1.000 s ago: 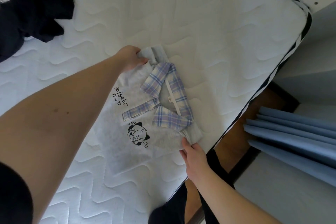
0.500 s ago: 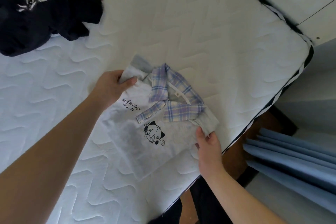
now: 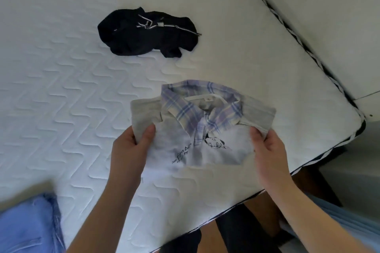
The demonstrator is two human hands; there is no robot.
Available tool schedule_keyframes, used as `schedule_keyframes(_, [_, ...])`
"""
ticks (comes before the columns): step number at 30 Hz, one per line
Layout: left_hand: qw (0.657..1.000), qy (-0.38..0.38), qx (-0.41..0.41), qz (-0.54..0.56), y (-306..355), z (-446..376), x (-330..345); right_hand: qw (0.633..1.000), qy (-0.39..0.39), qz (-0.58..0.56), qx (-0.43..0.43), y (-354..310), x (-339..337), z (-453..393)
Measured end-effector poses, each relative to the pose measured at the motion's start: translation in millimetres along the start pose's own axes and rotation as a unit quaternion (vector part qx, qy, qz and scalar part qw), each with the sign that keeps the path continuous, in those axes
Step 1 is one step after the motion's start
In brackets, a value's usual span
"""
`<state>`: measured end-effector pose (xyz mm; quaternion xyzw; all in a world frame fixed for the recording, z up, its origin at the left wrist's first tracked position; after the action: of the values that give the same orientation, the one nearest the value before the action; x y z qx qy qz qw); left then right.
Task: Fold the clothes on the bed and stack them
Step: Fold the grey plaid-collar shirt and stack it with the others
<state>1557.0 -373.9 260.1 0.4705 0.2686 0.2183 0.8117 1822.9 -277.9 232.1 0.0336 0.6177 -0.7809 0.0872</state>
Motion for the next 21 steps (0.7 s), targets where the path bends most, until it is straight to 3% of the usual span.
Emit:
schedule_keyframes(6, [0.999,-0.007,0.049,0.018,27,63,-71,0.99,-0.03,0.088,-0.102,-88,1,31])
schedule_keyframes(13, [0.997,0.013,0.074,-0.008,42,129,-124,0.985,-0.102,0.093,-0.105,-143,13,98])
schedule_keyframes(21, [0.994,0.091,0.066,-0.011,49,188,-160,0.976,-0.181,0.063,-0.108,-151,17,130])
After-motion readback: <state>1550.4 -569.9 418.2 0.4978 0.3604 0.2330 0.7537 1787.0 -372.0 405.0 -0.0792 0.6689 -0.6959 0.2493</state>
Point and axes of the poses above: each hand's wrist, its own z-axis away from the middle knuckle, its own x-axis out of the palm, y = z × x, the point moved 1 cm from there along -z, towards the middle knuckle, and after that the axes turned 3 degrees about -x, right-handed, at the moved point
